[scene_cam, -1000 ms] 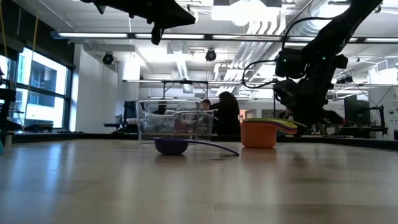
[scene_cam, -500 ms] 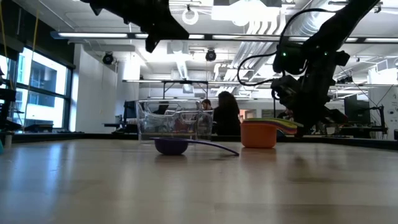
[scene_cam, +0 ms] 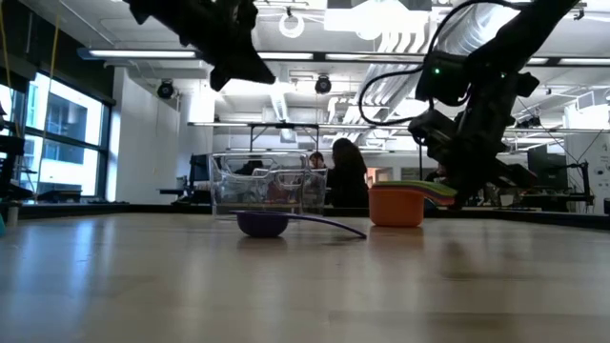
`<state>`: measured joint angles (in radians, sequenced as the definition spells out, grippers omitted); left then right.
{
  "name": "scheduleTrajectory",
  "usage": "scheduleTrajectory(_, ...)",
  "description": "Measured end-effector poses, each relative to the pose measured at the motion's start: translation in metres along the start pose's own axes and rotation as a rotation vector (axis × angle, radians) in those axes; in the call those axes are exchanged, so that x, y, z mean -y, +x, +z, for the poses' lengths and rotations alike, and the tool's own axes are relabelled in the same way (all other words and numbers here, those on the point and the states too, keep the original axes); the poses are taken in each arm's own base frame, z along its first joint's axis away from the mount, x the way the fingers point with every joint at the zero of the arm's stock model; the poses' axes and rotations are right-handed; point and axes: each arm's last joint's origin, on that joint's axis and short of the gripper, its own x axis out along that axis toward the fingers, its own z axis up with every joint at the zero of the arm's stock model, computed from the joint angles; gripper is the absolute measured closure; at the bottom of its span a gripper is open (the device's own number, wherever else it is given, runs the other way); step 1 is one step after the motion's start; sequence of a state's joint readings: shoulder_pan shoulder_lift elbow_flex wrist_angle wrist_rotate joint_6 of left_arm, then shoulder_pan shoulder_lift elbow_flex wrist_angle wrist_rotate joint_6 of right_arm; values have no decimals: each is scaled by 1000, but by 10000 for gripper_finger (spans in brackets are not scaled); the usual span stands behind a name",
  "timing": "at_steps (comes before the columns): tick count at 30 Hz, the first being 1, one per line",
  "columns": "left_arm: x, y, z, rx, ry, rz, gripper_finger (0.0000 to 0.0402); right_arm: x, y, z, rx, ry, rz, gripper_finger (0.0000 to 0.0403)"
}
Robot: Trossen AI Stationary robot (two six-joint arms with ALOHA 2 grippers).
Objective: Nest measuring cups in basket
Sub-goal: Stack the green measuring cup on top of the yellow measuring cup
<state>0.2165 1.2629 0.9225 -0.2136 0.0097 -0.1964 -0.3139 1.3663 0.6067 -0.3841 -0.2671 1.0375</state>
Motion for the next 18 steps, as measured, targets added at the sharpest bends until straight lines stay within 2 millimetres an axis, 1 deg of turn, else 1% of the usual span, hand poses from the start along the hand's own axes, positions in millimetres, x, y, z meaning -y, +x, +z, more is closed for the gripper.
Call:
scheduleTrajectory(5, -1, 0, -5, -54, 15, 12, 402, -1, 1, -3, -2, -1, -17, 403)
scheduleTrajectory(13, 0, -2, -18, -193, 0, -44, 401, 0, 1, -3, -3, -4, -18, 403)
scheduleTrajectory(18, 0, -2, -19, -205, -16, -44, 401, 0, 1, -3, -4, -7, -20, 403)
